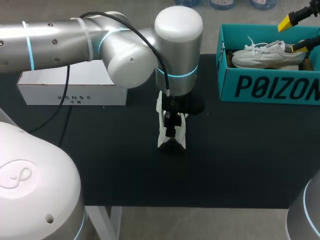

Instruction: Take the shoe out of the shoebox, open the shoe tongue, remove and reinsert the insole, then place the shoe into the shoebox

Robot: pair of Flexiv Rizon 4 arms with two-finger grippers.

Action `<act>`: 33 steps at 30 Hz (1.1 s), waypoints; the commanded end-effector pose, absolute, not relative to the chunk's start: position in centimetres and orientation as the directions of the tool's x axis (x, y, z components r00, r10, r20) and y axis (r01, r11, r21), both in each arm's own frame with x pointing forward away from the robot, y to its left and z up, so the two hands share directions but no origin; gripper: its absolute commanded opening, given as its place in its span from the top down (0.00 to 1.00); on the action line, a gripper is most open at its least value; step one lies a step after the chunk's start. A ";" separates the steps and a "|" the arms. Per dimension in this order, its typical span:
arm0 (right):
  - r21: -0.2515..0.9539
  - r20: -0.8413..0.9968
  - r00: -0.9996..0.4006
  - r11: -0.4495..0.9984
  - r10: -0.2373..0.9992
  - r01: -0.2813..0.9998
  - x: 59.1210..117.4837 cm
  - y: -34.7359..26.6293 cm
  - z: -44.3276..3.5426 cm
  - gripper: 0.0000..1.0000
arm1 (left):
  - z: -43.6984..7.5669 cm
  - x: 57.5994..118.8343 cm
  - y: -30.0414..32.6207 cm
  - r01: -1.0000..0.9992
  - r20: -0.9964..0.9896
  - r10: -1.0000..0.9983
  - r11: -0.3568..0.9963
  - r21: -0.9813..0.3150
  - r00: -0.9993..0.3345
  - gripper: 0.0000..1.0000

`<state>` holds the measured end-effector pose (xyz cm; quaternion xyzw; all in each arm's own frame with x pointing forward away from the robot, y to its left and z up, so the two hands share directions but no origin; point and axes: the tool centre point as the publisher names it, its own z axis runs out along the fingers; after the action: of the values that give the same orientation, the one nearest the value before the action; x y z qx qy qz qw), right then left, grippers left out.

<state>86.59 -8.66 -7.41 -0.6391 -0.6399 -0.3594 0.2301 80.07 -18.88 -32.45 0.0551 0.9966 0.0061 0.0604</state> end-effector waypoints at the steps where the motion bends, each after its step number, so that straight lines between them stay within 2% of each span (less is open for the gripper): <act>1: 0.165 0.752 -0.076 -0.075 0.654 0.983 86.6 -8.6 -7.4 0.00 | -34.4 80.9 -19.8 -0.208 -0.088 -0.207 0.978 -0.005 -0.974 0.00; 3: 0.165 0.752 -0.076 -0.075 0.654 0.983 86.6 -8.6 -7.4 0.00 | -35.1 81.1 -19.8 -0.195 -0.071 -0.196 0.981 -0.018 -0.978 0.00; 6: 0.165 0.752 -0.076 -0.075 0.654 0.983 86.6 -8.6 -7.4 0.00 | -36.1 81.3 -20.0 -0.171 -0.055 -0.172 0.985 -0.021 -0.984 0.09; 8: 0.165 0.752 -0.076 -0.075 0.654 0.983 86.6 -8.6 -7.4 0.00 | -36.8 81.3 -19.9 -0.150 -0.043 -0.152 0.988 -0.040 -0.988 0.20; 9: 0.165 0.752 -0.076 -0.075 0.654 0.983 86.6 -8.6 -7.4 0.00 | -37.1 81.3 -19.9 -0.118 -0.033 -0.120 0.992 -0.051 -0.992 0.22; 14: 0.165 0.752 -0.076 -0.075 0.654 0.983 86.6 -8.6 -7.4 0.00 | -37.8 81.2 -20.0 0.014 -0.027 0.011 0.997 -0.078 -1.000 0.11; 16: 0.165 0.752 -0.076 -0.075 0.654 0.983 86.6 -8.6 -7.4 0.00 | -37.8 81.1 -20.2 0.047 -0.021 0.046 0.995 -0.085 -0.999 0.00; 22: 0.165 0.752 -0.076 -0.075 0.654 0.983 86.6 -8.6 -7.4 0.00 | -37.5 80.6 -20.5 0.153 -0.017 0.152 0.987 -0.055 -0.988 0.00; 33: 0.165 0.752 -0.076 -0.075 0.654 0.983 86.6 -8.6 -7.4 0.00 | -38.8 79.9 -20.3 0.119 0.037 0.117 0.992 0.044 -0.992 0.00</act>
<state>86.59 -8.66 -7.41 -0.6392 -0.6398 -0.3594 0.2301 79.67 -19.61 -38.27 0.0595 0.9980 0.0124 -0.0166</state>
